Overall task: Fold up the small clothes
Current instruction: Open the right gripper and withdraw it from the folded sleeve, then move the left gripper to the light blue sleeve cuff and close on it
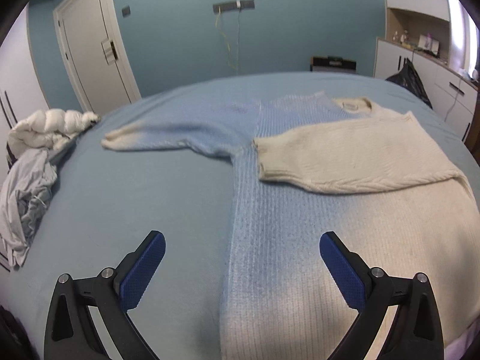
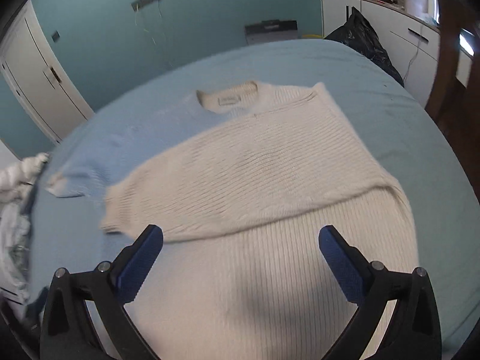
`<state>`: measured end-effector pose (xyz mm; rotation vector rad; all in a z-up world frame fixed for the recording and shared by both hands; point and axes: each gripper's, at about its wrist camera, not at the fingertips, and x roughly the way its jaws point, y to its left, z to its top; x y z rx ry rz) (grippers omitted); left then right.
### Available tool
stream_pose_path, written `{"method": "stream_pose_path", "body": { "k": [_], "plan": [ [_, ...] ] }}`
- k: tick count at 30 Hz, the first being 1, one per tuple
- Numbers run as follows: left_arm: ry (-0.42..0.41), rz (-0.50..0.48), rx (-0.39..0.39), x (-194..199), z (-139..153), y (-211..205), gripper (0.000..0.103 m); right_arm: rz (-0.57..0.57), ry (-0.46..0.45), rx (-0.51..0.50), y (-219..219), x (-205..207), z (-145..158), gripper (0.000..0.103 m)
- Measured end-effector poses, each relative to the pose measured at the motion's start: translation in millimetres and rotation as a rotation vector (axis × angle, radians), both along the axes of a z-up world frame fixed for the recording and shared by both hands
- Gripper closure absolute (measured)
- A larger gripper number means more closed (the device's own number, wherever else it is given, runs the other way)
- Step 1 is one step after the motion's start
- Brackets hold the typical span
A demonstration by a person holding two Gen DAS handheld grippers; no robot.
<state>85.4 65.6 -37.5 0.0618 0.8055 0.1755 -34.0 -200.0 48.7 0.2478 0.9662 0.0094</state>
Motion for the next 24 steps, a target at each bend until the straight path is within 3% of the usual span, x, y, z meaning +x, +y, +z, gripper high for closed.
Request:
{"method": "stream_pose_path", "body": {
  "k": [2, 4, 6, 12, 15, 19, 24],
  "plan": [
    [-0.026, -0.007, 0.023, -8, 2, -4, 0.0, -0.027, -0.085, 0.0, -11, -32, 30, 0.001],
    [-0.05, -0.017, 0.052, -15, 5, -8, 0.0, -0.044, -0.14, -0.029, 6, -74, 45, 0.001],
    [-0.078, -0.033, 0.08, -24, 10, -14, 0.0, -0.043, -0.161, -0.018, 8, -95, 71, 0.001],
    [-0.118, -0.073, 0.119, -46, 22, -22, 0.0, 0.009, -0.115, 0.254, 5, -145, 103, 0.001],
    [-0.121, -0.088, 0.124, -53, 24, -24, 0.0, 0.06, -0.114, 0.301, 8, -153, 115, 0.001],
    [-0.112, -0.092, 0.113, -55, 24, -21, 0.0, 0.119, -0.117, 0.192, 13, -144, 121, 0.001],
    [-0.093, -0.083, 0.087, -52, 21, -18, 0.0, 0.006, -0.138, 0.012, -2, -139, 97, 0.001]
  ]
}}
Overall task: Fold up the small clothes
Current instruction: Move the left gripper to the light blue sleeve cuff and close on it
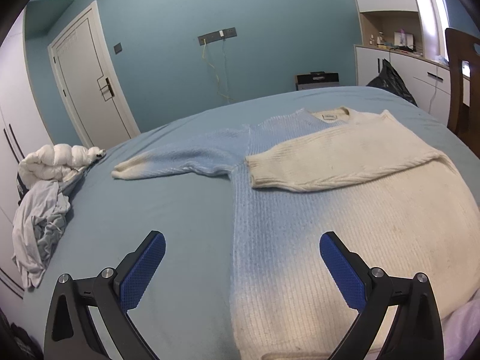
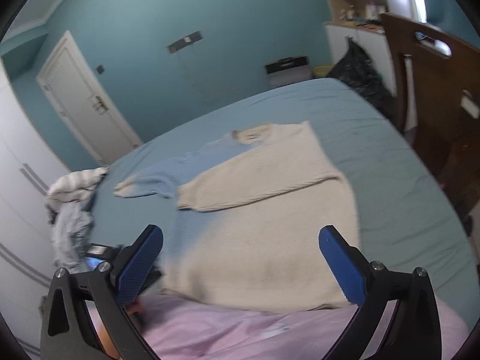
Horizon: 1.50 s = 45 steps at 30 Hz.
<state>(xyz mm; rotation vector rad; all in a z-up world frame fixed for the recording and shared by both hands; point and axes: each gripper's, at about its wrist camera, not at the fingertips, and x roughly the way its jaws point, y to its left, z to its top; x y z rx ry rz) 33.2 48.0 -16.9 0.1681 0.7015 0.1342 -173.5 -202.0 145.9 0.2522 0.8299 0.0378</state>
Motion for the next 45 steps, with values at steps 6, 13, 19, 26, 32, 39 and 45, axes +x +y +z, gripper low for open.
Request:
{"method": "stream_pose_path", "body": {
  "k": [6, 13, 19, 26, 32, 39, 45],
  "plan": [
    [0.024, 0.025, -0.046, 5, -2, 8, 0.0, -0.002, 0.109, -0.092, 9, 32, -49, 0.001],
    [0.044, 0.041, -0.068, 10, -4, 13, 0.0, 0.029, 0.09, -0.01, 31, 75, -40, 0.001],
    [0.053, 0.044, -0.069, 13, -5, 13, 0.0, 0.05, 0.086, 0.001, 54, 99, -47, 0.001],
    [0.091, 0.058, -0.078, 24, -12, 17, 0.0, 0.068, 0.077, -0.047, 55, 82, -90, 0.001],
    [0.125, 0.103, -0.098, 40, -12, 34, 0.0, 0.027, 0.125, 0.098, 24, 78, -119, 0.001],
    [0.151, 0.216, -0.172, 75, -1, 112, 0.0, 0.013, 0.188, 0.232, 4, 85, -128, 0.001],
    [0.226, 0.405, -0.249, 147, -17, 237, 0.0, 0.042, 0.212, 0.231, 11, 84, -128, 0.001]
  ]
}}
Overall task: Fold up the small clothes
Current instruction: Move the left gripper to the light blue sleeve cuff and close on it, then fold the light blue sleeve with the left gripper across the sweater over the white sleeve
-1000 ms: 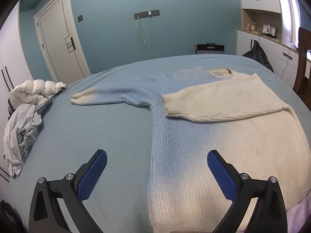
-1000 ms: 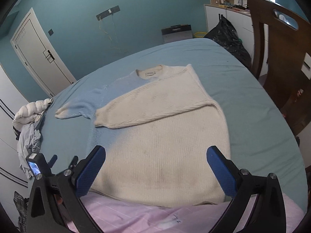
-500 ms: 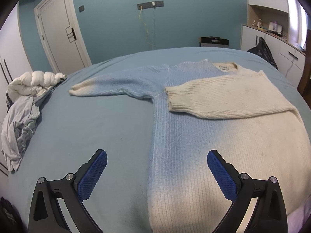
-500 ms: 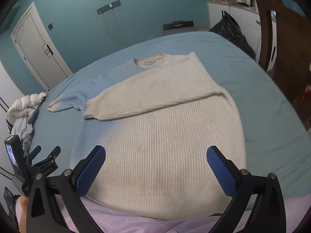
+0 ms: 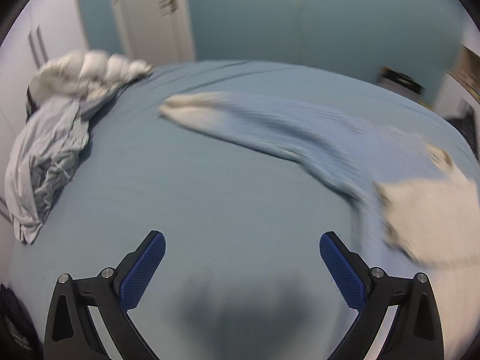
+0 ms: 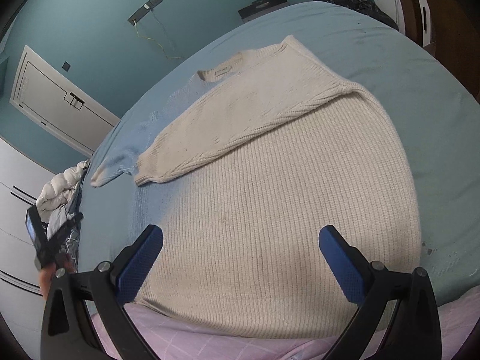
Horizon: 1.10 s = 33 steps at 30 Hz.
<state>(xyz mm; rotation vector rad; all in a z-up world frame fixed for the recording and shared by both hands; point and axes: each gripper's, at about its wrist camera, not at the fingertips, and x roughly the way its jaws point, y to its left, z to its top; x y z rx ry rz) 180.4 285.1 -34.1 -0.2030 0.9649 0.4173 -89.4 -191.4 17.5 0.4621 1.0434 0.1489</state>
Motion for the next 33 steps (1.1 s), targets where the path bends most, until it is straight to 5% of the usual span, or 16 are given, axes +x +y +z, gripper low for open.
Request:
{"method": "stream_pose_path", "body": {
  "k": [6, 12, 18, 20, 21, 23, 24, 28, 33],
  "plan": [
    [0.053, 0.238, -0.205, 77, -54, 131, 0.0, 0.028, 0.025, -0.061, 11, 8, -9, 0.001],
    [-0.078, 0.507, -0.395, 125, -90, 232, 0.0, 0.043, 0.055, -0.115, 18, 22, -25, 0.001],
    [-0.031, 0.571, -0.388, 174, -127, 267, 0.0, 0.063, 0.076, -0.167, 29, 33, -38, 0.001],
    [0.025, 0.559, -0.284, 192, -132, 265, 0.001, 0.07, 0.086, -0.176, 32, 36, -45, 0.001],
    [0.042, 0.531, -0.251, 199, -133, 261, 0.014, 0.071, 0.088, -0.179, 32, 37, -47, 0.001],
    [0.028, 0.485, -0.197, 211, -128, 251, 0.067, 0.079, 0.1, -0.186, 35, 40, -51, 0.001],
    [-0.009, 0.447, -0.253, 214, -125, 247, 0.09, 0.085, 0.102, -0.188, 36, 40, -53, 0.001],
    [-0.049, 0.522, -0.272, 210, -101, 244, 0.094, 0.098, 0.097, -0.197, 39, 39, -54, 0.001],
    [-0.241, 0.462, -0.239, 186, -7, 228, 0.095, 0.094, 0.06, -0.194, 36, 37, -47, 0.001]
  ]
}}
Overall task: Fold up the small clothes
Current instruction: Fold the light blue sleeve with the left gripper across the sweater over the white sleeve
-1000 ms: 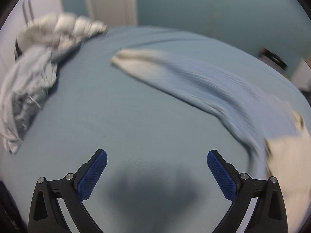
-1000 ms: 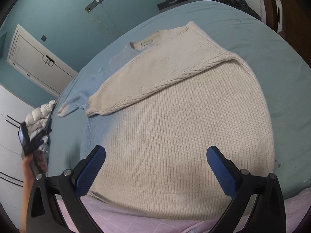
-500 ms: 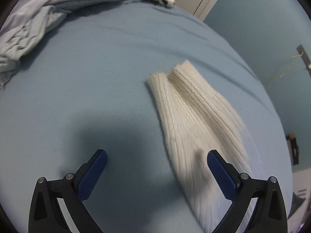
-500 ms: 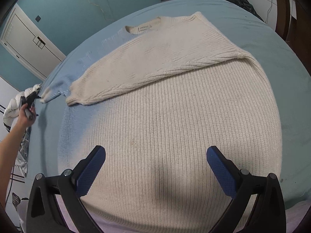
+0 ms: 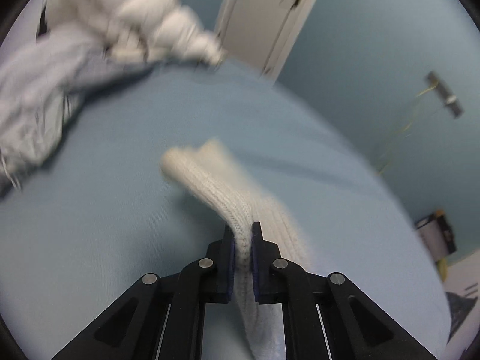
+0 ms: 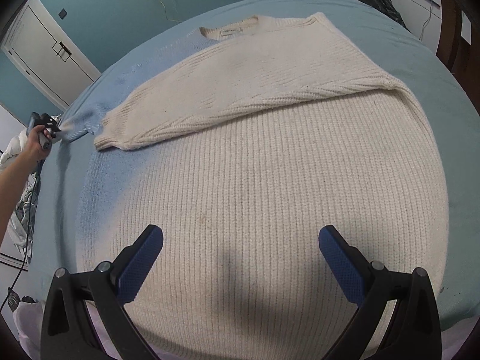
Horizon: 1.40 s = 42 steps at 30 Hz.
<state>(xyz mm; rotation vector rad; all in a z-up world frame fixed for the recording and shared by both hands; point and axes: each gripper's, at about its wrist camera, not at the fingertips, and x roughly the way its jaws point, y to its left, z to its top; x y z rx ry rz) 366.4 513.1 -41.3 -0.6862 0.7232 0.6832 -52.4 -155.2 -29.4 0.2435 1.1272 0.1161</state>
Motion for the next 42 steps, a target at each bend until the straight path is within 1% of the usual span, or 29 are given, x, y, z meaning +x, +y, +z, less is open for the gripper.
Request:
{"method": "stream_pose_path", "body": {
  "k": [1, 2, 3, 4, 5, 7, 10, 11, 12, 14, 15, 17, 18, 20, 21, 23, 24, 25, 27, 28, 29, 31, 32, 34, 36, 37, 39, 41, 42],
  "plan": [
    [-0.024, -0.024, 0.035, -1, 22, -9, 0.095, -0.003, -0.009, 0.004, 0, 1, 2, 0.001],
    [-0.044, -0.054, 0.084, -1, 51, -22, 0.095, -0.012, -0.025, 0.001, -1, 0, 5, 0.002],
    [-0.058, -0.071, 0.109, 2, 68, -29, 0.095, -0.016, -0.03, -0.004, -1, 0, 7, 0.006],
    [-0.077, -0.095, 0.133, 20, 91, -33, 0.095, -0.016, -0.04, -0.007, -1, -1, 10, 0.015],
    [-0.093, -0.121, 0.161, 20, 109, -51, 0.095, -0.014, -0.043, -0.009, 2, 0, 12, 0.018],
    [-0.112, -0.177, 0.215, 14, 145, -92, 0.095, -0.009, -0.054, -0.012, 4, -4, 16, 0.019],
    [-0.131, -0.296, 0.249, 29, 191, -169, 0.096, -0.008, -0.075, 0.002, 4, -9, 22, 0.019],
    [-0.138, -0.337, 0.256, 32, 202, -185, 0.096, -0.015, -0.086, 0.02, 2, -11, 26, 0.019],
    [-0.141, -0.406, 0.284, 35, 216, -228, 0.096, -0.02, -0.093, 0.029, 1, -11, 27, 0.019],
    [-0.134, -0.505, 0.313, 37, 231, -289, 0.096, -0.04, -0.106, 0.046, -3, -11, 31, 0.019],
    [-0.126, -0.571, 0.325, 37, 238, -331, 0.096, -0.053, -0.107, 0.051, -6, -11, 31, 0.019],
    [-0.109, -0.673, 0.327, 32, 242, -404, 0.095, -0.098, -0.106, 0.079, -17, -11, 32, 0.019],
    [-0.104, -0.75, 0.299, 29, 239, -446, 0.095, -0.128, -0.105, 0.095, -24, -11, 31, 0.019],
    [-0.108, -0.922, 0.195, 19, 230, -520, 0.093, -0.21, -0.099, 0.128, -43, -11, 28, 0.019],
    [-0.102, -1.021, 0.124, 11, 219, -558, 0.091, -0.246, -0.093, 0.146, -52, -11, 26, 0.019],
    [-0.081, -1.189, 0.019, -8, 196, -617, 0.09, -0.33, -0.075, 0.189, -74, -13, 20, 0.019],
    [-0.047, -1.267, -0.008, -21, 181, -643, 0.09, -0.382, -0.059, 0.219, -86, -15, 15, 0.019],
    [-0.018, -1.322, -0.012, -33, 167, -660, 0.09, -0.43, -0.044, 0.256, -98, -17, 10, 0.019],
    [0.034, -1.35, -0.006, -55, 145, -673, 0.09, -0.496, -0.021, 0.317, -115, -24, 3, 0.019],
    [0.045, -1.345, -0.023, -63, 137, -669, 0.09, -0.527, -0.01, 0.347, -122, -26, 0, 0.019],
    [0.05, -1.326, -0.053, -72, 130, -661, 0.09, -0.555, 0.001, 0.373, -129, -28, -3, 0.019],
    [0.04, -1.246, -0.139, -94, 115, -627, 0.09, -0.576, 0.018, 0.405, -136, -29, -6, 0.019],
    [0.029, -1.199, -0.14, -109, 113, -608, 0.09, -0.574, 0.026, 0.418, -137, -28, -7, 0.019],
    [0.028, -1.076, -0.027, -144, 107, -564, 0.09, -0.549, 0.04, 0.445, -133, -26, -7, 0.019],
    [0.075, -0.957, 0.133, -179, 93, -518, 0.09, -0.515, 0.049, 0.487, -128, -22, -7, 0.019],
    [0.099, -0.909, 0.181, -193, 88, -500, 0.09, -0.493, 0.053, 0.518, -126, -20, -8, 0.018],
    [0.138, -0.84, 0.234, -221, 72, -460, 0.09, -0.438, 0.065, 0.583, -118, -20, -7, 0.018],
    [0.166, -0.806, 0.258, -243, 56, -427, 0.09, -0.39, 0.076, 0.582, -110, -14, -2, 0.018],
    [0.177, -0.798, 0.249, -252, 47, -411, 0.09, -0.378, 0.08, 0.576, -107, -13, 0, 0.018]
  ]
}}
